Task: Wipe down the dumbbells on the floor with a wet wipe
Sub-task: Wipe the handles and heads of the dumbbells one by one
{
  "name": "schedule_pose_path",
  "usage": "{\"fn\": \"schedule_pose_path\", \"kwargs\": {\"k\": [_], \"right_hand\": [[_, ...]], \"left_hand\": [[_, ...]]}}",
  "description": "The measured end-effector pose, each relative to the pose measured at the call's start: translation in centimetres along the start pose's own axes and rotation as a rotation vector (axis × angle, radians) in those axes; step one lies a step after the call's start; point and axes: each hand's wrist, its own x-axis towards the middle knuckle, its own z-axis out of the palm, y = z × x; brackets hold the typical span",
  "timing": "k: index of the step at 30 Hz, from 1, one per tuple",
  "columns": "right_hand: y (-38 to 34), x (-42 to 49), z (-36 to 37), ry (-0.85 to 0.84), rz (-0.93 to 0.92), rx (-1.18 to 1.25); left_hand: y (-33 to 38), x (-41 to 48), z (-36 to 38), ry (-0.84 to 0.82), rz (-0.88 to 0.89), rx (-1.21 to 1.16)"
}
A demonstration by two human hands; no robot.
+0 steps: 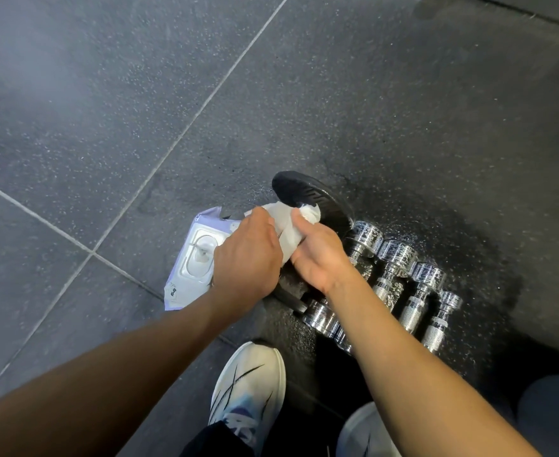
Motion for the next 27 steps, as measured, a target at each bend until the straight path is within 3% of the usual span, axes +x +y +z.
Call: {"fn": "schedule_pose_path", "kwargs": {"k": [5, 7, 10, 13, 16, 19, 23, 25, 27], "right_hand": [[2.2, -2.2, -0.4, -0.182, 0.122, -0.41], [2.3, -2.6, -0.3, -0.125, 0.114, -0.447], [1.3, -1.5, -0.8, -0.015, 0.059, -0.213], [0.3, -0.3, -1.1, -0.043, 0.033, 0.078], [0.5, -0.2, -1.0, -0.088, 0.045, 0.137], [1.3, -1.2, 0.0, -0.106, 0.098, -0.037], [2.0, -2.8, 0.5, -0.12, 0.107, -0.45], [2.4, -2.8, 1.0, -0.026, 0.07, -0.563], [2.5, -1.7, 1.4, 0.132, 0.05, -0.47]], "left_hand": [[-0.3, 0.6, -0.2, -0.001, -0.027, -0.036], [-0.3, 0.5, -0.1, 0.002, -0.027, -0.037], [-0.2, 0.3, 0.0, 0.005, -0.012, -0.031], [-0.1, 0.0, 0.0, 0.009, 0.001, -0.008], [-0.1, 0.1, -0.1, 0.005, -0.005, -0.005], [-0.1, 0.4, -0.1, -0.004, -0.026, -0.026], [0.1, 0.3, -0.1, 0.001, -0.024, -0.021], [0.0, 0.2, 0.0, 0.003, -0.024, -0.031], [0.1, 0.1, -0.1, 0.002, -0.016, -0.034]]}}
